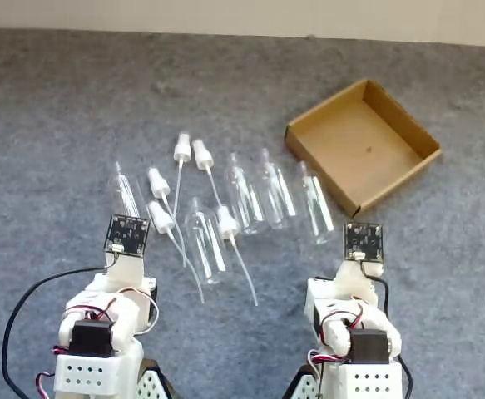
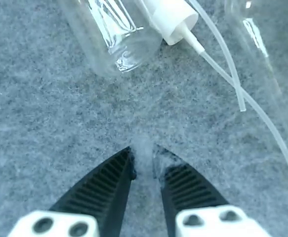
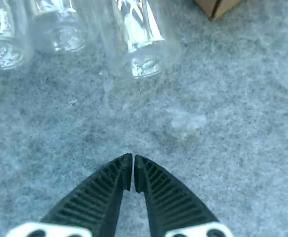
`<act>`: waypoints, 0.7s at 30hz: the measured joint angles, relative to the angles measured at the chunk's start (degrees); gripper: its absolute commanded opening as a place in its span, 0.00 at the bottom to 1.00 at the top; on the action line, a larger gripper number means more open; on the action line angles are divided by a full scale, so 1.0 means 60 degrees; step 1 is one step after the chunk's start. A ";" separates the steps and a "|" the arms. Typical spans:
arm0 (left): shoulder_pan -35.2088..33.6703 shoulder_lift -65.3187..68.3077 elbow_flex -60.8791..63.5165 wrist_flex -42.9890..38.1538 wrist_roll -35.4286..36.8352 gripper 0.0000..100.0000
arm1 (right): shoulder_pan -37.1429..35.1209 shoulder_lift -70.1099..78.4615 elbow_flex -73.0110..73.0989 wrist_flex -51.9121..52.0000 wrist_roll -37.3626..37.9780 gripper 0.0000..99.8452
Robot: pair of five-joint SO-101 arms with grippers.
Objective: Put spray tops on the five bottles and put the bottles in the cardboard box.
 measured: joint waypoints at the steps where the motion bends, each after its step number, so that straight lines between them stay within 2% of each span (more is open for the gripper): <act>1: 0.0000 0.0000 0.0000 0.0000 0.0000 0.01 | 0.0000 0.0000 0.0000 0.0000 0.0000 0.01; 21: 0.0000 0.0000 0.0000 -0.0234 0.0000 0.01 | 0.0000 0.0000 0.0000 0.0000 0.0000 0.01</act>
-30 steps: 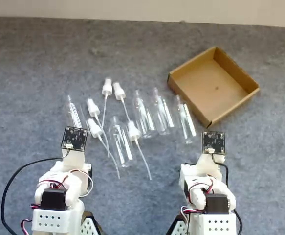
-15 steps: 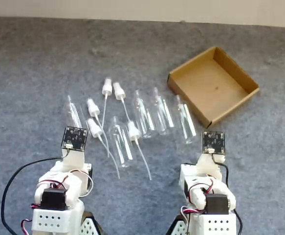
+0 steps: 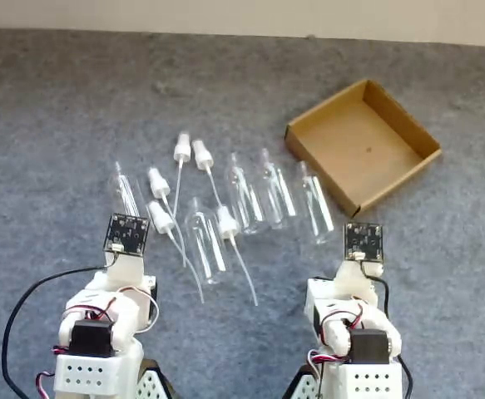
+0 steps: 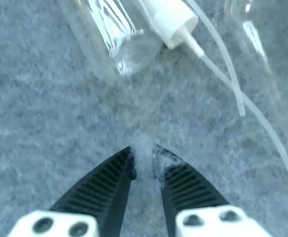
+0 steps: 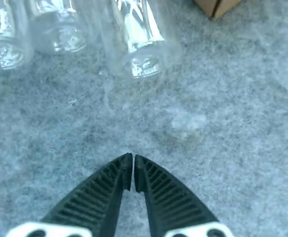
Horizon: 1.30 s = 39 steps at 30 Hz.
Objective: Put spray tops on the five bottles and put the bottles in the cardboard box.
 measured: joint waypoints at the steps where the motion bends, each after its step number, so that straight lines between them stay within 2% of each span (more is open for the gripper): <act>1: 0.0059 0.0000 0.0000 -0.0278 0.0000 0.01 | 0.0000 0.0000 0.0000 0.0000 0.0000 0.01; 9: 0.0190 0.0000 0.0000 -0.2637 0.0000 0.01 | 0.0000 0.0000 0.0000 0.0000 0.0000 0.01; 13: 0.0147 0.0000 0.0000 -0.3267 0.0000 0.01 | 0.0000 0.0000 0.0000 0.0000 0.0000 0.01; 19: 0.0161 0.0000 0.0000 -0.3238 0.0000 0.01 | 0.0000 0.0000 0.0000 0.0000 0.0000 0.01; 27: 0.0161 0.0000 0.0000 -0.2183 0.0000 0.01 | 0.0000 0.0000 0.0000 -0.0015 0.0000 0.01; 31: 0.0161 0.0000 0.0000 -0.2183 0.0000 0.01 | 0.0000 0.0000 0.0000 -0.0791 0.0000 0.01; 35: -0.0484 0.0000 0.0000 -0.2183 0.0000 0.01 | 0.0000 0.0000 0.0000 -0.1875 0.0000 0.01; 39: -0.0630 0.0000 0.0000 -0.2183 0.0000 0.01 | 0.0000 0.0000 0.0000 -0.3004 0.0000 0.01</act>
